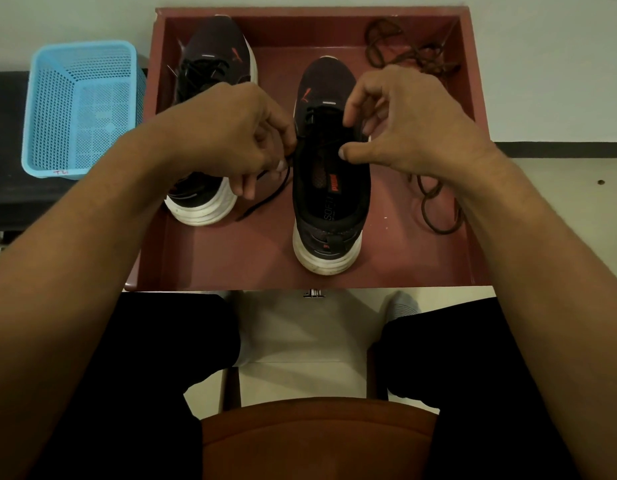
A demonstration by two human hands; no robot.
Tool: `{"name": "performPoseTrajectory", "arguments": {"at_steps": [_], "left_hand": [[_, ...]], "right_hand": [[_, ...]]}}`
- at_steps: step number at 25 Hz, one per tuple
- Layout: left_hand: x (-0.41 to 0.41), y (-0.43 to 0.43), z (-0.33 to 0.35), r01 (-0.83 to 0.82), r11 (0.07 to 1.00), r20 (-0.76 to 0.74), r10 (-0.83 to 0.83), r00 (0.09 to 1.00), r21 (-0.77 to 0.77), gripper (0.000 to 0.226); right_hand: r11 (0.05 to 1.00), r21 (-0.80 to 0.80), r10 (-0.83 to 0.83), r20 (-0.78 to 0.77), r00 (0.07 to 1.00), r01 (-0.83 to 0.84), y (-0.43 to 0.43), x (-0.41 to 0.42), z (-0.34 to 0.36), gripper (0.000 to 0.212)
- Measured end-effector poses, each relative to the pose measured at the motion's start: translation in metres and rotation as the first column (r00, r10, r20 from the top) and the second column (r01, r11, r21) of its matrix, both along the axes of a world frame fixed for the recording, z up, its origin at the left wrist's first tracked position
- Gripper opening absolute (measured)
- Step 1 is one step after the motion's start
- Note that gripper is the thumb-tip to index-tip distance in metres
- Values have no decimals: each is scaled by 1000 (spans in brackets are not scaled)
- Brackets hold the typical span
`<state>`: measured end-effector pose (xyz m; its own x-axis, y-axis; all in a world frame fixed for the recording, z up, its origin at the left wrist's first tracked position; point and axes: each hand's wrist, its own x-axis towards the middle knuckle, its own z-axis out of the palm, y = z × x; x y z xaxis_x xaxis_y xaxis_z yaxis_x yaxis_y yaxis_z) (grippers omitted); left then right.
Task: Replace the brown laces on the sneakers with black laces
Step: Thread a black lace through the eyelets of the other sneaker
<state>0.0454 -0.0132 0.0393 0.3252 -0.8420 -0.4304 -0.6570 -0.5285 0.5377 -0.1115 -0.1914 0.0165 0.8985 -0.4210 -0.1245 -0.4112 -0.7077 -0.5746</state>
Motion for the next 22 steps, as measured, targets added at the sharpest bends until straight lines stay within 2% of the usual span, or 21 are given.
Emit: {"name": "performPoseTrajectory", "arguments": {"at_steps": [5,9,12,15,18,20,22], "left_hand": [[2,0,1,3,999,-1,-2,1000,42,29],[4,2,0,28,990,-32,-24,999,136,46],[7,2,-1,40,987,-45,-34,998,158,43],[4,3,3,56,993,-46,-51,998,105,30],[-3,2,9,-63,998,-52,64,997,20,15],[-5,-2,2,-154,983,46,159,986,-95,19],[-7,-9,-7,-181,963,130,209,969,-199,16]], "right_hand": [[997,33,-68,-25,997,69,-4,-3,-1,28],[996,45,-77,-24,997,78,-5,-5,1,28],[995,60,-77,-25,997,79,-5,-6,1,27],[996,56,-71,-26,997,73,-4,-6,2,28],[994,91,-53,-16,998,54,-3,-6,3,25],[988,143,-71,34,997,65,-3,-6,3,17],[977,166,-156,125,980,135,-6,-5,1,11]]}}
